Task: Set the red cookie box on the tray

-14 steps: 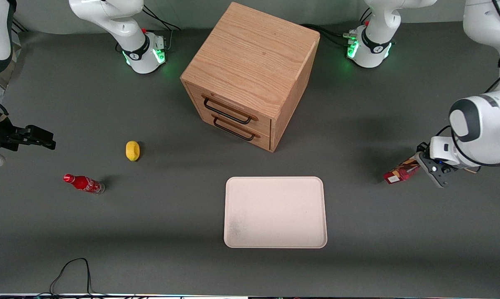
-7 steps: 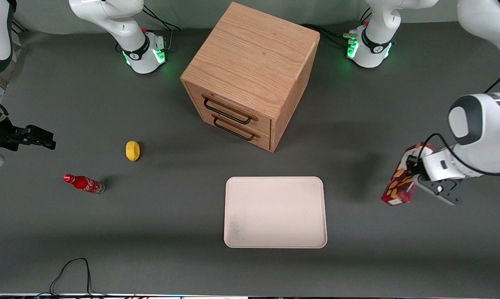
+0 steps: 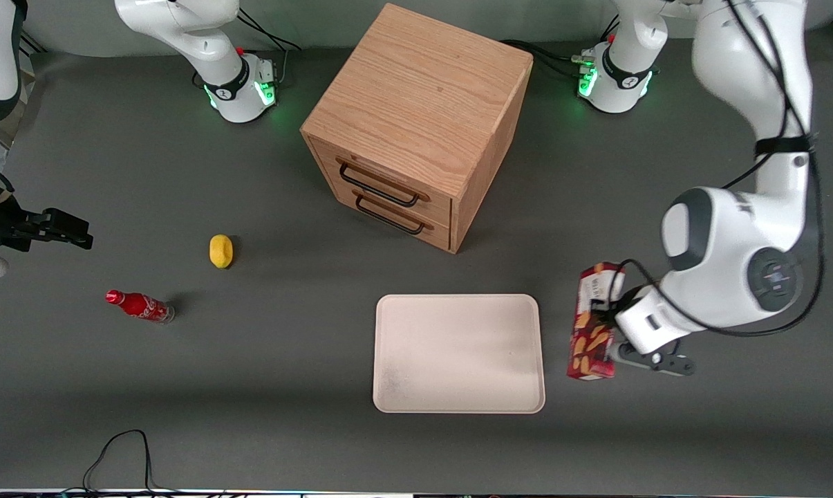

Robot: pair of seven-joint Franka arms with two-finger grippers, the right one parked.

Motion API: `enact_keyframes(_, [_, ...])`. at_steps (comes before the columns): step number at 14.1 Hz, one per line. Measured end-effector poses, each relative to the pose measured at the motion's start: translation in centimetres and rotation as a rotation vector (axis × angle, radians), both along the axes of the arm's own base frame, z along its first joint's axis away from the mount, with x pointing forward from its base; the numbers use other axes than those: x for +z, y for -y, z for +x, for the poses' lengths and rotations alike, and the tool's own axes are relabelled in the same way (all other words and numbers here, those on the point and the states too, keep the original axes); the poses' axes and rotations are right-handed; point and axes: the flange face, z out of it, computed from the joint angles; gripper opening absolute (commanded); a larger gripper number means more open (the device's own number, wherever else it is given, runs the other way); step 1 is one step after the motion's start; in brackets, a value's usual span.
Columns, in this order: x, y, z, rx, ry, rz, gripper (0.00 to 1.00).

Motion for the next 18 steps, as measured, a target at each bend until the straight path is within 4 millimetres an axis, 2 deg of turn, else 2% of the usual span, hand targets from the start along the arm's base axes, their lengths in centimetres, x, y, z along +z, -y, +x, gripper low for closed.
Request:
enact_keyframes(2, [-1.9,3.6,0.7,0.108,-0.023,0.024,0.00])
enact_keyframes(4, [-4.8,6.2,1.0,0.177,-0.018,0.077,0.00])
enact_keyframes(7, [-9.5,8.3,1.1,0.223,-0.009,0.130,0.00])
enact_keyframes(9, [-11.2,8.9,1.1,0.225,-0.002,0.142,0.00])
enact_keyframes(10, [-11.6,9.2,1.1,0.224,0.006,0.140,0.46])
enact_keyframes(11, [-11.9,9.4,1.1,0.223,0.011,0.137,0.97])
enact_keyframes(12, [-11.9,9.5,1.1,0.220,0.016,0.137,1.00])
enact_keyframes(15, [-11.0,9.7,1.4,0.209,0.043,0.146,1.00])
enact_keyframes(17, [-9.5,9.3,1.7,0.215,0.063,0.140,1.00])
enact_keyframes(18, [-8.0,8.6,2.0,0.223,0.075,0.134,1.00])
